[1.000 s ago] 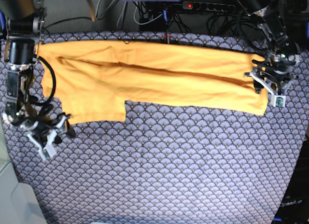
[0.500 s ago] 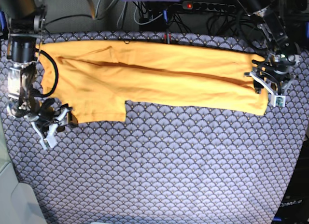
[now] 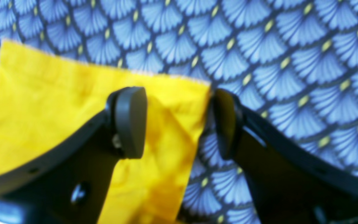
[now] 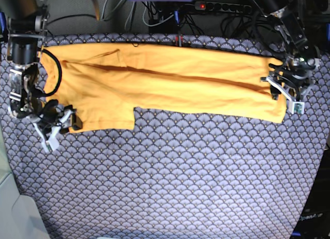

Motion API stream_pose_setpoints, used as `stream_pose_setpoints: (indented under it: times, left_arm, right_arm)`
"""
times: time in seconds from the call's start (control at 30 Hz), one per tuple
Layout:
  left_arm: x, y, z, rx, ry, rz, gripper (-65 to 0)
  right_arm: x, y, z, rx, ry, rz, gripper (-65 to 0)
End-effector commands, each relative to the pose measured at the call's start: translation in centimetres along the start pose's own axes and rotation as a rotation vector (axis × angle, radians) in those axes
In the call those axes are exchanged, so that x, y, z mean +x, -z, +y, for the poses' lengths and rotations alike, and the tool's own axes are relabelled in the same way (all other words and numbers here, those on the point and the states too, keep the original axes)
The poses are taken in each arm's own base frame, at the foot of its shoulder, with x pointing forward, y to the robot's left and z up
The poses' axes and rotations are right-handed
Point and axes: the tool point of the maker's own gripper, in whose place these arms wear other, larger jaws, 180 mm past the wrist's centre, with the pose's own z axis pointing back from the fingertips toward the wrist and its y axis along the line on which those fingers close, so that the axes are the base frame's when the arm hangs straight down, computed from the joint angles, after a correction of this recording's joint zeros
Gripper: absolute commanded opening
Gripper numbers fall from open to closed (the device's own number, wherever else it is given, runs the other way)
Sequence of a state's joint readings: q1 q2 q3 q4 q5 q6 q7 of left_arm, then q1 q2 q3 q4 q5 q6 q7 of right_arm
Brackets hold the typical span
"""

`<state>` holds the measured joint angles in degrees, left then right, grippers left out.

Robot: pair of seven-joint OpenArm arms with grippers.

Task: Fold the T-shirt properly
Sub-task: 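Grasp the sleeve flap with the right gripper, then lift the sleeve flap with the right gripper and fold it onto the strip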

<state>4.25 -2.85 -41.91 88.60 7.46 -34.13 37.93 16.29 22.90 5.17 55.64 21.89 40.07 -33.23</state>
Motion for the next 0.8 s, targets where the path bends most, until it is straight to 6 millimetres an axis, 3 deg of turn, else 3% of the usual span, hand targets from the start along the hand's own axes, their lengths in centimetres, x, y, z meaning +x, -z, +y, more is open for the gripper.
stream_pose_setpoints:
  times: [0.0,0.27,0.37,0.6,0.77]
  left_arm:
    - [1.5,-0.2,0.7,0.016,0.007,-0.047,-33.7]
    - [2.5,-0.3,0.7,0.019,0.008,-0.066,-33.7]
    - [2.8,-0.3,0.8,0.022,0.010,-0.071,-33.7]
    - [2.7,-0.3,0.8,0.022,0.011,-0.071,-33.6]
    - [2.5,-0.3,0.8,0.021,0.011,-0.067,-33.6]
  right_arm:
    - [1.8,-0.7,-0.6,-0.012,-0.015,-0.047,-30.2]
    - [0.9,-0.4,0.2,0.002,-0.007,-0.034,-31.4]
    - [0.9,-0.3,0.2,0.003,-0.006,-0.035,-38.2]
    - [1.7,-0.4,0.1,0.001,-0.014,-0.055,-60.7]
    - [3.6,-1.6,1.3,0.000,-0.098,-0.100,-63.5]
